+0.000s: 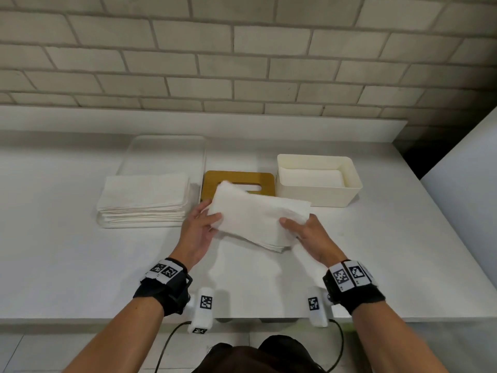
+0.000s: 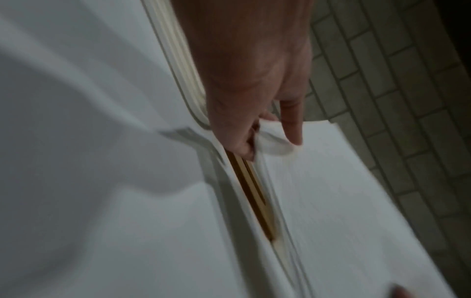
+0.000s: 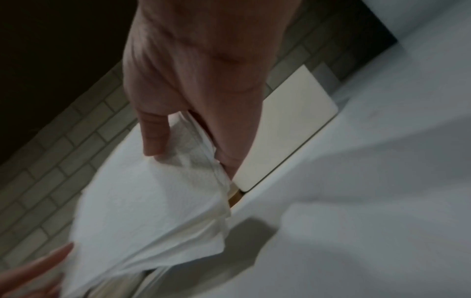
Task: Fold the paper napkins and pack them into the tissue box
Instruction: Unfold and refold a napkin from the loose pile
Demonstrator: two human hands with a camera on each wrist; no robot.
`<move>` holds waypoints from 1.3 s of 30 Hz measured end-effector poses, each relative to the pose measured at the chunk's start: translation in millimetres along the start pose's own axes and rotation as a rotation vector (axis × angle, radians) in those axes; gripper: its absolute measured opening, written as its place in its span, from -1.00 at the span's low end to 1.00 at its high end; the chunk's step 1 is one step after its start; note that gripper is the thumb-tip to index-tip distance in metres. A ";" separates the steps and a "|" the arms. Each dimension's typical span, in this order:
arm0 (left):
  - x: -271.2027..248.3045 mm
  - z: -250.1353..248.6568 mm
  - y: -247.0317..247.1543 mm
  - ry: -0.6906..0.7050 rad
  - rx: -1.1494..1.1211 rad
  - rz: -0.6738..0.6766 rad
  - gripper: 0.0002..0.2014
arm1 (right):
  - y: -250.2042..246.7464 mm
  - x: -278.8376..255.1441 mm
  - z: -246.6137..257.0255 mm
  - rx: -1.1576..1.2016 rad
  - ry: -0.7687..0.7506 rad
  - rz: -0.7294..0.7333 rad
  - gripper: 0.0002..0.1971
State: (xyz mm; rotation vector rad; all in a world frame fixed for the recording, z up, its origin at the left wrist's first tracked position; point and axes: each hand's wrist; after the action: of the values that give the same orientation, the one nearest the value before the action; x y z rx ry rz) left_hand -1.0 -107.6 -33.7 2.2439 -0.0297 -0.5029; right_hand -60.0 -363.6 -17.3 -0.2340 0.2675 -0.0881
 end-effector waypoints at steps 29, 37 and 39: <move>-1.9 30.2 -16.6 0.198 0.645 0.014 -0.72 | 15.7 11.2 -43.4 -0.030 0.020 -0.115 -0.82; -4.0 25.0 -14.3 0.204 0.572 0.015 -0.71 | 18.7 14.0 -35.8 -0.070 -0.008 -0.109 -0.79; -4.2 24.4 -12.2 0.196 0.585 0.010 -0.72 | 19.5 14.9 -36.5 -0.084 -0.001 -0.115 -0.84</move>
State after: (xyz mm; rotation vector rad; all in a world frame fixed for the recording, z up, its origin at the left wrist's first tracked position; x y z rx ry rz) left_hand -15.5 -116.3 -55.5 2.8547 -0.0968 -0.2864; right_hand -54.5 -354.4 -59.9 -0.3331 0.2567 -0.1905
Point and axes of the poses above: each hand's wrist, its own x-axis towards the middle knuckle, its own y-axis out of the palm, z = x × y, and after that the axes turned 15 degrees about -x, right-handed
